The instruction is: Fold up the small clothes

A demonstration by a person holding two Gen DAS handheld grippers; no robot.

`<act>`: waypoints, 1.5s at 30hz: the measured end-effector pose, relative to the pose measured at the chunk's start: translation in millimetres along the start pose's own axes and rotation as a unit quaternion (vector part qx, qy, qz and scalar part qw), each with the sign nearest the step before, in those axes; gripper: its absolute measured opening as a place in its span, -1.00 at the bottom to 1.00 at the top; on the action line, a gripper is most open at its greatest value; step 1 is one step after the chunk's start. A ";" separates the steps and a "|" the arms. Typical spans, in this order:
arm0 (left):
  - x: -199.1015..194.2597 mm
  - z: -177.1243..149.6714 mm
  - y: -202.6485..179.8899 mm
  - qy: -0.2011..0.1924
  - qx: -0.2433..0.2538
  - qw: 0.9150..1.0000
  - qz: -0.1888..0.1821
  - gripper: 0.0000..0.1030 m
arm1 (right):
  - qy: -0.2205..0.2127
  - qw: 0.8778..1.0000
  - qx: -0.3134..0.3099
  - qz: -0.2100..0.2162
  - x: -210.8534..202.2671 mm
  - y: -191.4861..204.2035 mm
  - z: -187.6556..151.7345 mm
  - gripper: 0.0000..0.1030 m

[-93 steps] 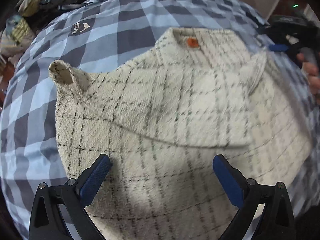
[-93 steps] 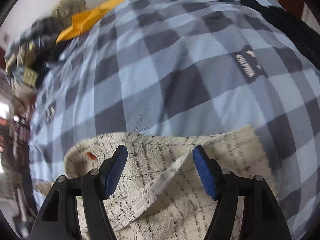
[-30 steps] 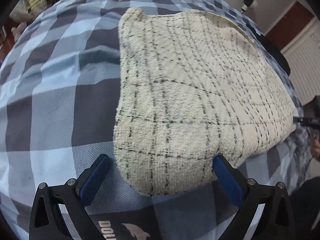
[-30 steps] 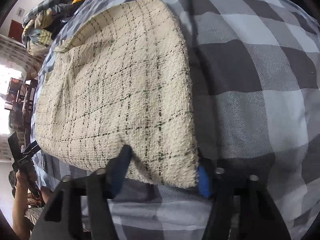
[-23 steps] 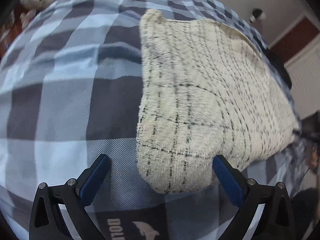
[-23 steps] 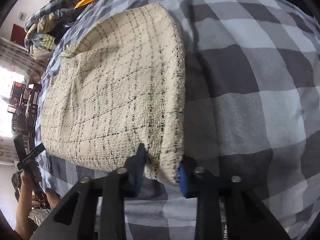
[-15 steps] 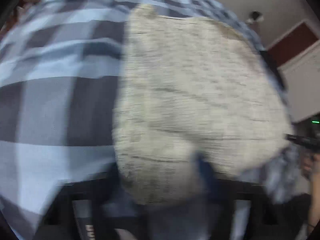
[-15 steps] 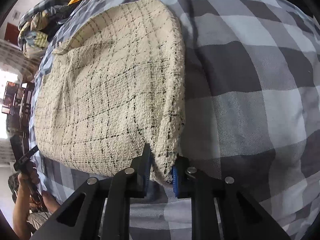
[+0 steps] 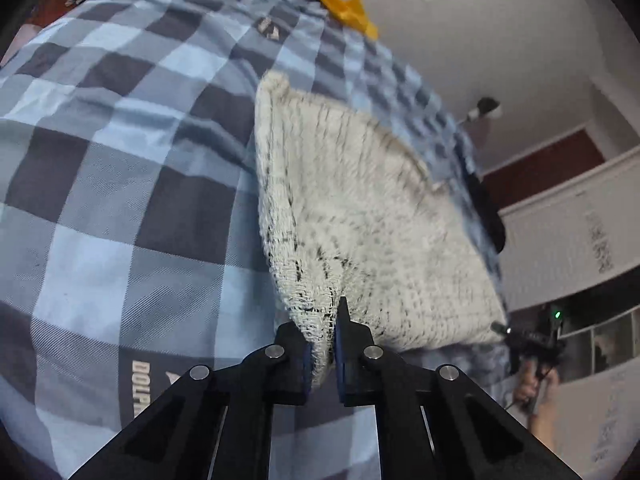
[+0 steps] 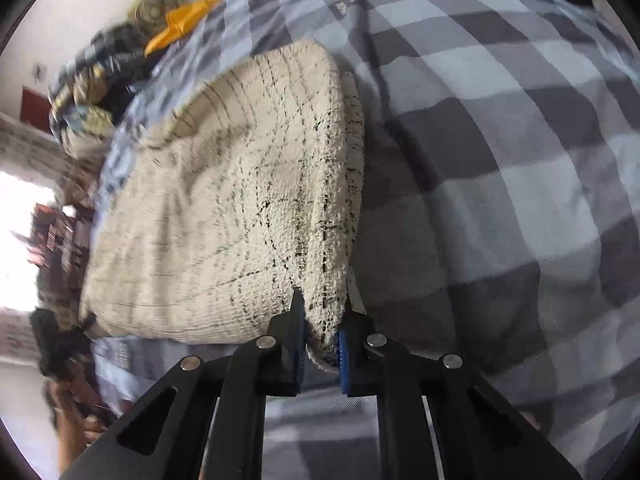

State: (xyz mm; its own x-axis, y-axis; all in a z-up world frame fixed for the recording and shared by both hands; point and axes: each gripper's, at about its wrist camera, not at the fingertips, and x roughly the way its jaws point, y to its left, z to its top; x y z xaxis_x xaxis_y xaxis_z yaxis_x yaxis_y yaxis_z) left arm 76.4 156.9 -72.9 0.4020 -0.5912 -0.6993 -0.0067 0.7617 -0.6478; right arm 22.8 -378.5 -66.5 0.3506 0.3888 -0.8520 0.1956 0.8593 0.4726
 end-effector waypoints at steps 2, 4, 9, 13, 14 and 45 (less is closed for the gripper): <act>-8.3 -1.3 1.7 -0.008 -0.005 1.000 -0.004 -0.86 | -0.007 0.999 0.026 0.041 -10.6 -6.7 -3.7 -0.82; -13.5 -0.4 7.7 -0.014 -0.021 1.000 -0.009 -0.87 | -0.013 0.995 0.044 0.086 -19.2 -11.4 -10.1 -0.82; -0.1 -9.9 34.0 0.027 -0.032 0.999 0.032 -0.86 | 0.023 0.991 0.102 0.089 2.3 -29.6 -15.4 -0.82; 46.5 -19.1 42.1 0.105 0.003 0.985 0.138 -0.85 | 0.099 0.990 0.103 0.006 47.9 -35.2 -14.5 -0.81; 48.9 -16.3 35.7 0.102 0.018 0.982 0.155 -0.84 | 0.102 0.989 0.104 -0.003 50.8 -33.9 -12.5 -0.77; 87.5 5.7 -105.8 0.051 0.218 0.901 0.372 1.00 | 0.119 0.904 -0.374 -0.168 200.1 274.6 78.7 -0.27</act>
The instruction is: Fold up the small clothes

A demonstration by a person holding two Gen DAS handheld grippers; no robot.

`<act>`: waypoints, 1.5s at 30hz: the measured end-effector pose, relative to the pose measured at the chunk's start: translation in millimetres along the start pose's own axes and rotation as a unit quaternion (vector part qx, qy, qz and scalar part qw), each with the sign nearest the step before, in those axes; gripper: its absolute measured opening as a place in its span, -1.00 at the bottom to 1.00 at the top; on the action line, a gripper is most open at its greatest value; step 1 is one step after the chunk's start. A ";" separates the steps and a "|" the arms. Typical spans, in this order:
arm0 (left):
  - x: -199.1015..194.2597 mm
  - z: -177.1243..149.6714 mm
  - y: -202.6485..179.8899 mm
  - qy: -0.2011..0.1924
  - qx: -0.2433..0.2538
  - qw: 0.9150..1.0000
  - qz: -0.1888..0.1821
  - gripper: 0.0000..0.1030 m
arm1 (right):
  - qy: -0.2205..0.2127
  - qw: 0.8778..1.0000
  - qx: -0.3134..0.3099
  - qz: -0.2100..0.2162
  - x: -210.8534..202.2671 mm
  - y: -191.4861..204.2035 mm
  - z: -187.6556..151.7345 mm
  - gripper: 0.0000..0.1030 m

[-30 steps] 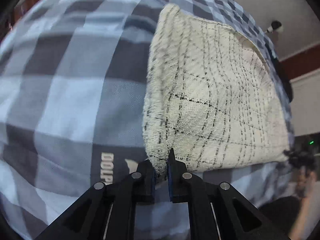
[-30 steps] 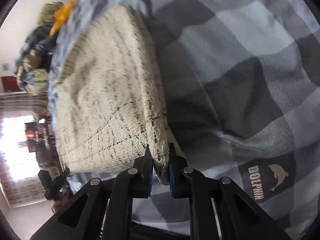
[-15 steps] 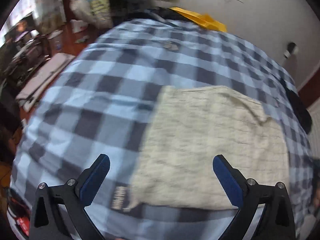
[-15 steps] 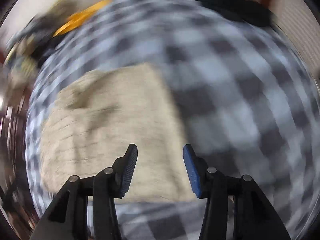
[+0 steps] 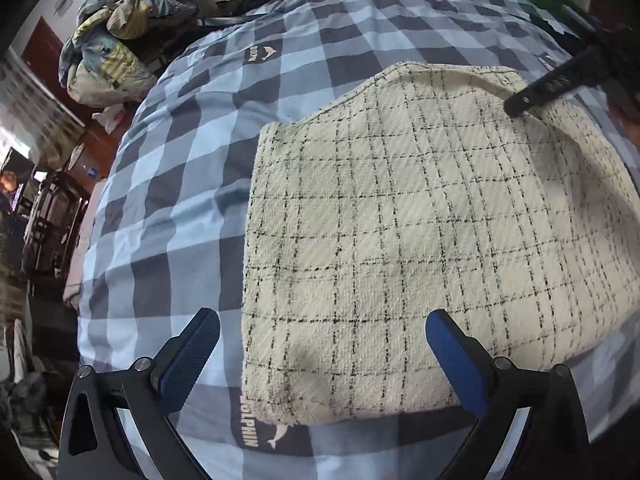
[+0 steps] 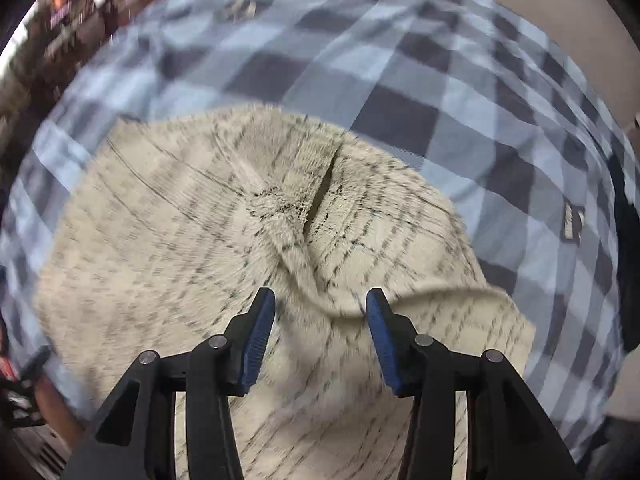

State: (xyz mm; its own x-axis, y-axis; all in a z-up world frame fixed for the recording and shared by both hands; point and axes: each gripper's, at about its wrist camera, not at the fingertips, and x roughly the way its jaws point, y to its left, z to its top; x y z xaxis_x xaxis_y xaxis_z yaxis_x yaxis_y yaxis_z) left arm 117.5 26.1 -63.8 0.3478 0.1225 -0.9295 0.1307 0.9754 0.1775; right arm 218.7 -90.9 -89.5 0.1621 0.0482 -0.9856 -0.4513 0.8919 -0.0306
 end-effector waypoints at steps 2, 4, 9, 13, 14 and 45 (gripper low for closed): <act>3.2 2.4 1.5 0.004 -0.006 1.000 -0.004 1.00 | 0.013 0.999 0.021 0.026 1.8 -9.3 6.0 -0.95; 7.7 4.4 4.6 0.011 -0.022 1.000 -0.016 1.00 | 0.011 0.998 0.042 0.042 2.1 -19.3 14.8 -0.95; 12.0 8.3 14.9 0.019 -0.070 0.995 -0.062 1.00 | -0.033 0.996 0.074 0.041 -20.4 -45.1 39.4 -0.96; 16.1 10.2 17.6 0.019 -0.079 0.995 -0.050 1.00 | -0.020 0.997 0.066 0.018 -13.3 -52.4 49.7 -0.95; 18.4 10.4 18.4 0.021 -0.081 0.995 -0.049 1.00 | -0.027 0.998 0.062 0.008 -10.8 -51.7 49.1 -0.95; 90.9 -3.7 -2.0 -0.024 -0.057 0.996 -0.068 1.00 | -0.032 0.982 0.145 -0.118 5.8 -6.8 -138.7 0.50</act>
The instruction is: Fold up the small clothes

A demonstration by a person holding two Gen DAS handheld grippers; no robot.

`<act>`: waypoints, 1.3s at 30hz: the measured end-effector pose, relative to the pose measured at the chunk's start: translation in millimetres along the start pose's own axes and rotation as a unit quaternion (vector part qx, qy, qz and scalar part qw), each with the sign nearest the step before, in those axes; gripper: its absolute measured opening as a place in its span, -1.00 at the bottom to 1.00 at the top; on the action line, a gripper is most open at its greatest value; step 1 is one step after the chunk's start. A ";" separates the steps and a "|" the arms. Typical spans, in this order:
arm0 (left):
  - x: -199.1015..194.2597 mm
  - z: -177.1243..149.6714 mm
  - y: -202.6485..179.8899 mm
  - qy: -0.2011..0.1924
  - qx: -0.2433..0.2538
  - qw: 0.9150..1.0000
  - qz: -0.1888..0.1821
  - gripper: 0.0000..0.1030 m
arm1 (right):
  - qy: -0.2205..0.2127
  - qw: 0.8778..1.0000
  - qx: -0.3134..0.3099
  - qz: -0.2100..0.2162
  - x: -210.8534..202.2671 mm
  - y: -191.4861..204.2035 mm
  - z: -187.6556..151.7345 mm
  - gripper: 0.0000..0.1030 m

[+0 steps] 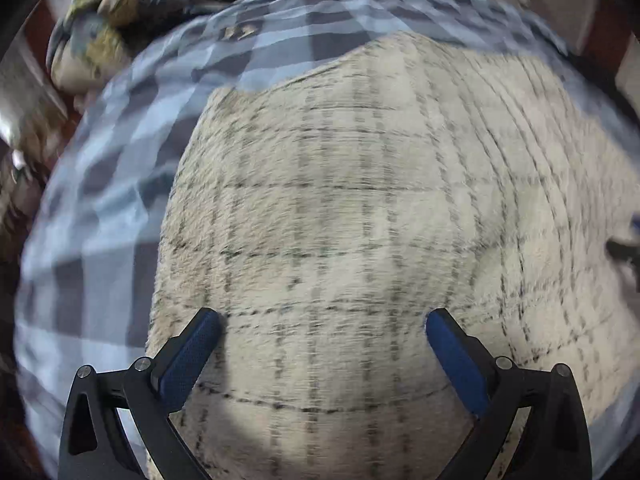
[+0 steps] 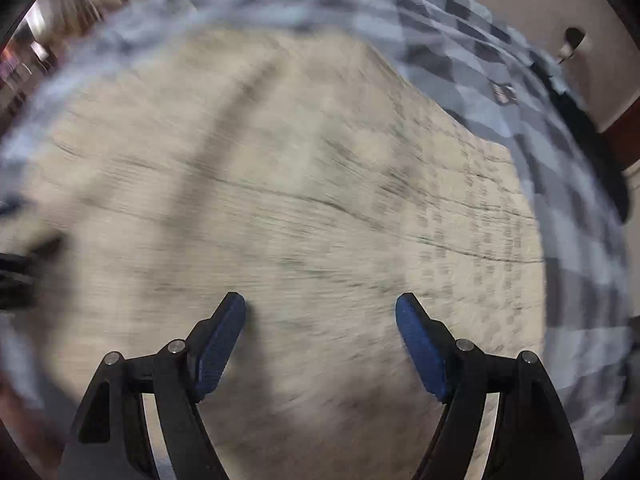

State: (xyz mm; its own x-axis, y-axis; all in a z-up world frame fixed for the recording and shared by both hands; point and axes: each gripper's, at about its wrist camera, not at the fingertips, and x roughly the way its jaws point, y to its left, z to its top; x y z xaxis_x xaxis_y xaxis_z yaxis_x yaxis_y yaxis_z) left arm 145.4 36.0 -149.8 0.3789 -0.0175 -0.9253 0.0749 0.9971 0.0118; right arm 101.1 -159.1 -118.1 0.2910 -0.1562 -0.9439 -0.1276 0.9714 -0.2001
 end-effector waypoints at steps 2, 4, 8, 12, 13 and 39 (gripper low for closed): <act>2.8 1.4 20.6 0.015 -0.058 0.998 -0.013 1.00 | 0.011 0.995 0.090 0.052 5.5 -44.0 -1.1 0.67; 4.0 1.3 30.7 0.024 -0.082 0.996 -0.017 1.00 | 0.020 0.980 0.185 0.068 3.4 -92.9 -2.9 0.66; -7.2 8.0 29.7 0.039 -0.084 0.996 0.020 1.00 | 0.046 0.954 0.281 -0.098 -1.2 -162.9 -17.0 0.66; -49.4 22.3 10.1 -0.032 -0.041 0.994 0.101 1.00 | -0.013 0.944 0.329 0.015 -27.4 -170.8 -12.2 0.66; -58.2 25.3 8.0 -0.057 -0.041 0.993 0.091 1.00 | -0.033 0.945 0.321 0.048 -34.3 -160.7 -4.5 0.67; 26.6 107.9 103.9 -0.052 -0.137 0.989 -0.004 1.00 | -0.083 0.961 0.262 -0.005 -1.8 -183.4 85.7 0.68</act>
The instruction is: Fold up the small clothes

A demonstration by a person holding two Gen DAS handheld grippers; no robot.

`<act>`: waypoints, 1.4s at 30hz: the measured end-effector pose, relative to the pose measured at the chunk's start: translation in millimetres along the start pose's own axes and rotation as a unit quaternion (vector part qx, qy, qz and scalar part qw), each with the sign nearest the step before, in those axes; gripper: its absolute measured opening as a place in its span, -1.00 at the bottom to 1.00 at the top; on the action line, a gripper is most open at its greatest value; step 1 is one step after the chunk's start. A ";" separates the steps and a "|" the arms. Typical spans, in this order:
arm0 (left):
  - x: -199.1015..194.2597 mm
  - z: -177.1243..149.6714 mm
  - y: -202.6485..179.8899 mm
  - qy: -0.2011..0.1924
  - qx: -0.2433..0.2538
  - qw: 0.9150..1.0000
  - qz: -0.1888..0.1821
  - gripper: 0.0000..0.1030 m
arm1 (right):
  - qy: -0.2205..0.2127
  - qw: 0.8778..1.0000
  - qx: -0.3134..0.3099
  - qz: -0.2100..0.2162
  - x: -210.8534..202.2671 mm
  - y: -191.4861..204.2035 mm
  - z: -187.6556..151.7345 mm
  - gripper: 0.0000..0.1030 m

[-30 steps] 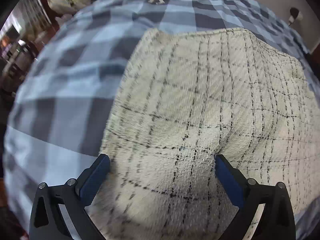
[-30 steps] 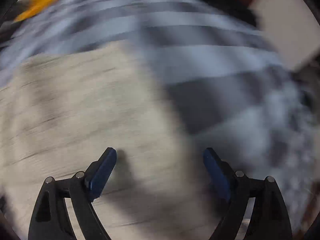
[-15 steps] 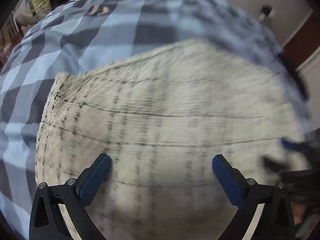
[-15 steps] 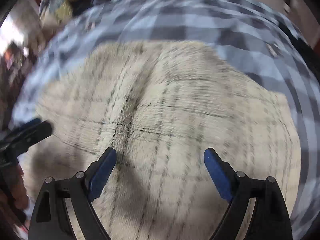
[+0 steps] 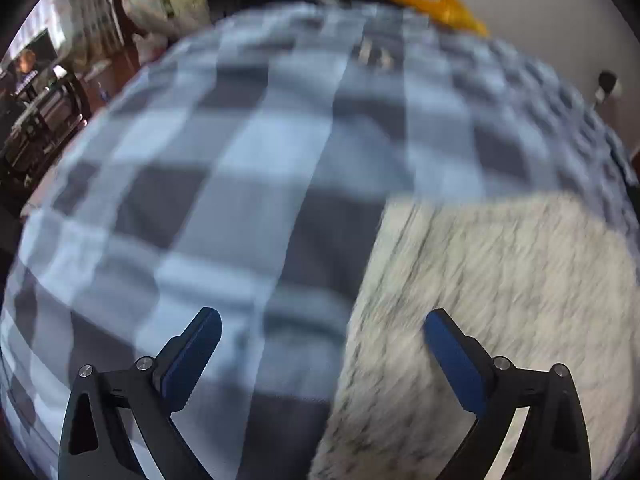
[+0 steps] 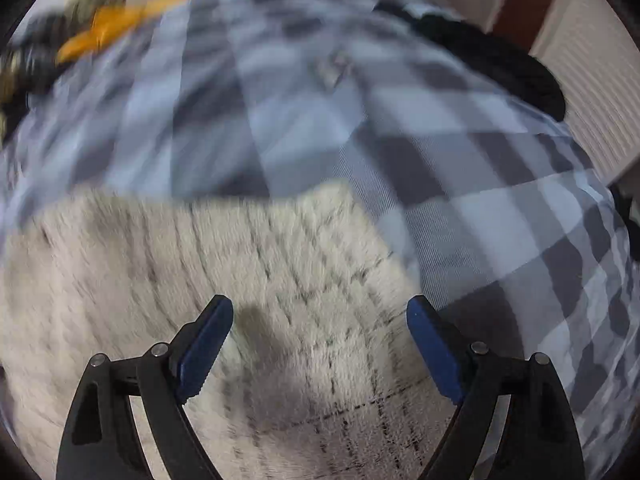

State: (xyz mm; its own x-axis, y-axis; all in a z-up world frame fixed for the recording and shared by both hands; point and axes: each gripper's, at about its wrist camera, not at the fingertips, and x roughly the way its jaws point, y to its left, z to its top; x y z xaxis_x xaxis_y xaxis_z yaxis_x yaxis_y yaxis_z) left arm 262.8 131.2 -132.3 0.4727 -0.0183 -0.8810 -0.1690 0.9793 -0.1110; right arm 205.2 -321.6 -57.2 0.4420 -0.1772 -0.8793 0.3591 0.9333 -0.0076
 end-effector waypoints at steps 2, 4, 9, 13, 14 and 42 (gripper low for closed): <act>-8.1 8.8 -20.3 -0.021 0.015 0.999 -0.040 1.00 | -0.007 0.999 -0.015 0.051 -7.4 18.0 2.6 0.69; -10.4 18.1 -46.5 -0.029 0.038 0.991 -0.123 1.00 | 0.013 0.993 -0.059 0.102 -5.1 51.0 -0.1 0.69; 31.8 30.5 -116.7 0.002 0.138 0.984 -0.117 1.00 | 0.018 0.979 -0.196 0.059 21.9 128.3 -29.0 0.69; 79.3 26.3 -107.0 0.045 0.178 0.983 -0.029 1.00 | 0.046 0.975 -0.217 0.023 46.0 110.5 -27.5 0.69; 78.6 28.1 -93.8 0.037 0.170 0.984 -0.037 1.00 | 0.050 0.977 -0.202 0.051 45.6 96.0 -21.6 0.70; -171.8 -132.6 -16.0 0.033 0.028 0.999 0.004 1.00 | 0.187 0.909 0.242 0.284 -103.9 -133.9 -138.5 0.74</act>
State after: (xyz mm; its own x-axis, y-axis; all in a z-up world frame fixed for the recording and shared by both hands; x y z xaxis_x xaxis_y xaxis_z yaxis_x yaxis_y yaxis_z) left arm 69.6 91.9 -40.1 0.4138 -0.0210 -0.9101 -0.1241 0.9891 -0.0793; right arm -2.6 -384.9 -30.8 0.3913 0.4939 -0.7765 0.5189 0.5784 0.6294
